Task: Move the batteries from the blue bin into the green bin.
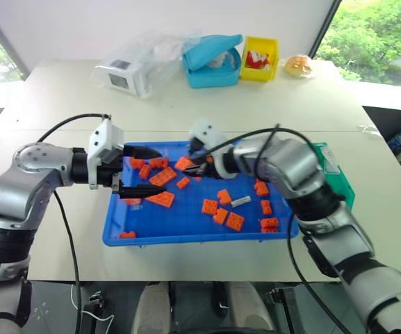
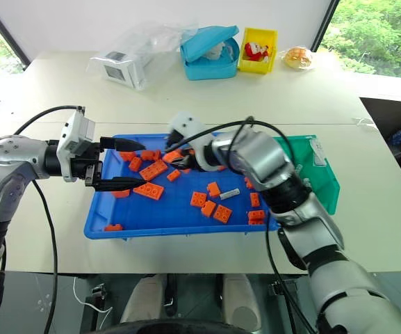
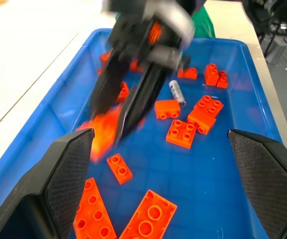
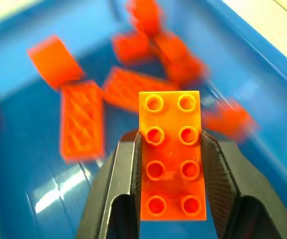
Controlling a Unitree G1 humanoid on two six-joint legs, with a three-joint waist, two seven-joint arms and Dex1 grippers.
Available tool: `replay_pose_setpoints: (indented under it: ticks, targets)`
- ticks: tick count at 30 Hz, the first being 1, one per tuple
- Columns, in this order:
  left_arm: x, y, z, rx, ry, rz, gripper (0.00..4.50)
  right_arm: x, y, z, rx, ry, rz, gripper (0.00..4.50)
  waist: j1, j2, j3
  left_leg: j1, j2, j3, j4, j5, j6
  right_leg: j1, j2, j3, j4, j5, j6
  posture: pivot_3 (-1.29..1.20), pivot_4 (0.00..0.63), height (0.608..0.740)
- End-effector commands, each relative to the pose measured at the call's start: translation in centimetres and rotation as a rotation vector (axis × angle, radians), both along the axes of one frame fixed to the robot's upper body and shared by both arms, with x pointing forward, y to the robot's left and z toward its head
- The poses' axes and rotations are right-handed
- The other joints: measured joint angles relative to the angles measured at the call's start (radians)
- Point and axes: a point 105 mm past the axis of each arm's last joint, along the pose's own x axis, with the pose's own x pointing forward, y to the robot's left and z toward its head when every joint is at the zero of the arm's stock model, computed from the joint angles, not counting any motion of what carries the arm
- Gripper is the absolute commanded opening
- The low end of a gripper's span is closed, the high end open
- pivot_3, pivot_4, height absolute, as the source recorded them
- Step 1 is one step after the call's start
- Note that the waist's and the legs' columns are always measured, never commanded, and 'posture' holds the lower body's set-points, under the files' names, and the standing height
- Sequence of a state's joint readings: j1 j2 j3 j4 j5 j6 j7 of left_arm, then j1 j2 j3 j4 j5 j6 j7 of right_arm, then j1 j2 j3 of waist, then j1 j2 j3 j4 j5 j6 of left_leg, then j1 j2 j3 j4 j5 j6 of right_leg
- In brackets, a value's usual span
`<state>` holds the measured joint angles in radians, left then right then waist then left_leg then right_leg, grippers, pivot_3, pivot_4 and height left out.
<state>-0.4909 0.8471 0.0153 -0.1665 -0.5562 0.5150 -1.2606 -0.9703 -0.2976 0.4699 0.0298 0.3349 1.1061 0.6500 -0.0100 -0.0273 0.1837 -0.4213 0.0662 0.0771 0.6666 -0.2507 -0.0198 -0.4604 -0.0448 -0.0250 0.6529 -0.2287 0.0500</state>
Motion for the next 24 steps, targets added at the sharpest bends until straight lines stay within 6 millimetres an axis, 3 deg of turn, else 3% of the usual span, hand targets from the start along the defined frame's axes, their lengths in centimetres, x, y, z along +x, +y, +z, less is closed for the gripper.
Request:
replay_pose_setpoints:
  ticks: [1,3,6,9,12,16,24]
  targets:
    - [-0.2,-0.3,1.0,0.001,-0.051,-0.017,4.5,0.4,0.1,1.3,-0.05,-0.15,0.114,3.1,0.004,0.0,0.0,-0.002,-0.001,0.0,0.001,0.0,0.0,0.0,-0.001,-0.001,0.0,0.0,0.0,0.0,0.15,0.736]
    - [-0.3,-0.1,1.1,0.0,-0.05,-0.012,4.5,0.0,-0.8,2.3,-0.06,-0.2,0.183,4.09,0.005,0.0,0.0,-0.004,-0.001,0.0,0.002,0.0,0.0,-0.001,-0.002,-0.001,-0.003,0.0,0.0,0.0,0.15,0.736]
    - [-0.4,0.2,0.9,0.003,-0.047,-0.001,4.5,-1.0,-4.6,2.9,-0.165,-0.269,0.303,4.09,0.006,0.0,0.0,-0.005,-0.002,0.0,0.002,0.0,0.0,0.0,-0.002,0.0,-0.005,0.001,0.003,0.0,0.15,0.736]
    - [-0.6,0.2,0.8,0.001,-0.043,0.008,4.5,-2.6,-9.5,3.1,-0.254,-0.226,0.355,4.09,0.008,0.0,0.0,-0.004,-0.002,-0.001,0.001,0.0,0.0,0.0,-0.002,-0.001,-0.005,0.001,0.003,0.0,0.15,0.736]
    - [-0.7,0.3,0.7,0.002,-0.038,0.011,4.5,-3.9,-12.1,3.4,-0.293,-0.187,0.374,4.09,-0.002,0.0,0.0,-0.003,-0.001,-0.001,0.0,0.0,0.0,0.0,0.0,-0.001,-0.004,0.001,0.003,0.0,0.15,0.736]
    - [-0.7,0.3,0.7,0.004,-0.036,0.01,4.5,-4.5,-13.1,2.7,-0.294,-0.138,0.354,4.09,-0.015,0.0,0.0,0.002,0.0,0.0,0.0,0.0,0.0,0.001,0.002,0.002,-0.003,0.001,0.002,0.0,0.15,0.736]
    - [-0.7,-0.7,1.2,-0.007,-0.035,-0.034,4.5,-3.6,-14.2,-2.2,-0.321,-0.081,0.272,4.09,-0.001,0.0,0.0,0.001,-0.001,0.002,0.001,0.0,0.0,0.001,0.0,0.002,-0.002,0.001,0.002,0.0,0.15,0.736]
